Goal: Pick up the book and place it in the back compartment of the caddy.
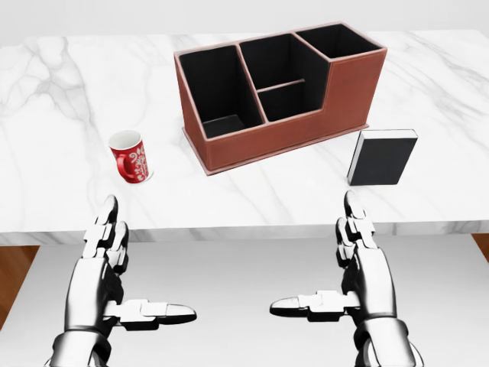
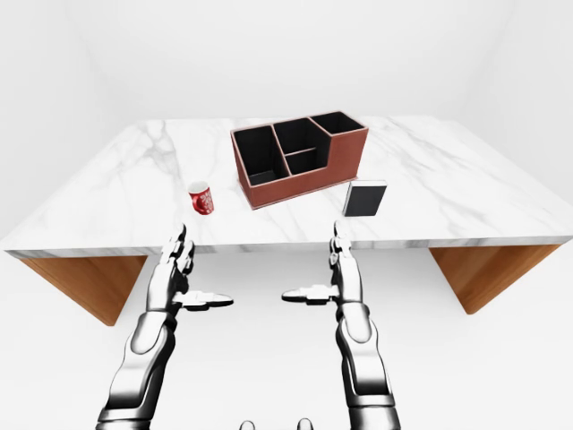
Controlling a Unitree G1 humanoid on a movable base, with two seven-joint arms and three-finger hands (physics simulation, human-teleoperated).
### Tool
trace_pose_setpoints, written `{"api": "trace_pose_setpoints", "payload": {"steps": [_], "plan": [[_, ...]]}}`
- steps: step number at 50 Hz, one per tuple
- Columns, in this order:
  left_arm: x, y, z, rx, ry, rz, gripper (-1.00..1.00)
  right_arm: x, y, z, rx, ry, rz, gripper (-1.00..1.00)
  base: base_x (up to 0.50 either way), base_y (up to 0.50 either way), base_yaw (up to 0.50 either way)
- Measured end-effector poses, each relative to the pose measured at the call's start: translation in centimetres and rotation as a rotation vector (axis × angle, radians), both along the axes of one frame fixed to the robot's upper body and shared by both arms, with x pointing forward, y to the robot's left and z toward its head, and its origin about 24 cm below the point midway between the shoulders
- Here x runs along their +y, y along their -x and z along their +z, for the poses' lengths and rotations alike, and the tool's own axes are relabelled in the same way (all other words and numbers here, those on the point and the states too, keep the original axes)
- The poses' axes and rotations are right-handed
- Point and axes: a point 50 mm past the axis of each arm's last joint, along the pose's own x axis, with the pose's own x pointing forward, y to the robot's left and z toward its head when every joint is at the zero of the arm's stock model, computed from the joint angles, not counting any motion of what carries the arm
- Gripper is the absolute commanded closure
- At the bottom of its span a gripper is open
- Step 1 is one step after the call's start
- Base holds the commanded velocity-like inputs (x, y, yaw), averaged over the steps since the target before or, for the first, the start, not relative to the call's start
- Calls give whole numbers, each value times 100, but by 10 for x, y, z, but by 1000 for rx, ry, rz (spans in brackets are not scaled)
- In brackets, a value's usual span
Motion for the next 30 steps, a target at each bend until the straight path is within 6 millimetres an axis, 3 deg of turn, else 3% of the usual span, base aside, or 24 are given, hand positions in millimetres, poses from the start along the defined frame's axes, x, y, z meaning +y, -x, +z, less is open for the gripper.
{"api": "trace_pose_setpoints", "payload": {"steps": [15, 30], "plan": [[8, 2, 11, -4, -2, -1, -100, -7, -3, 14, -32, 2, -6, -100, 0, 0, 0], [19, 6, 50, -168, -24, 12, -100, -12, 1, 43, -158, 17, 14, -100, 0, 0, 0]]}}
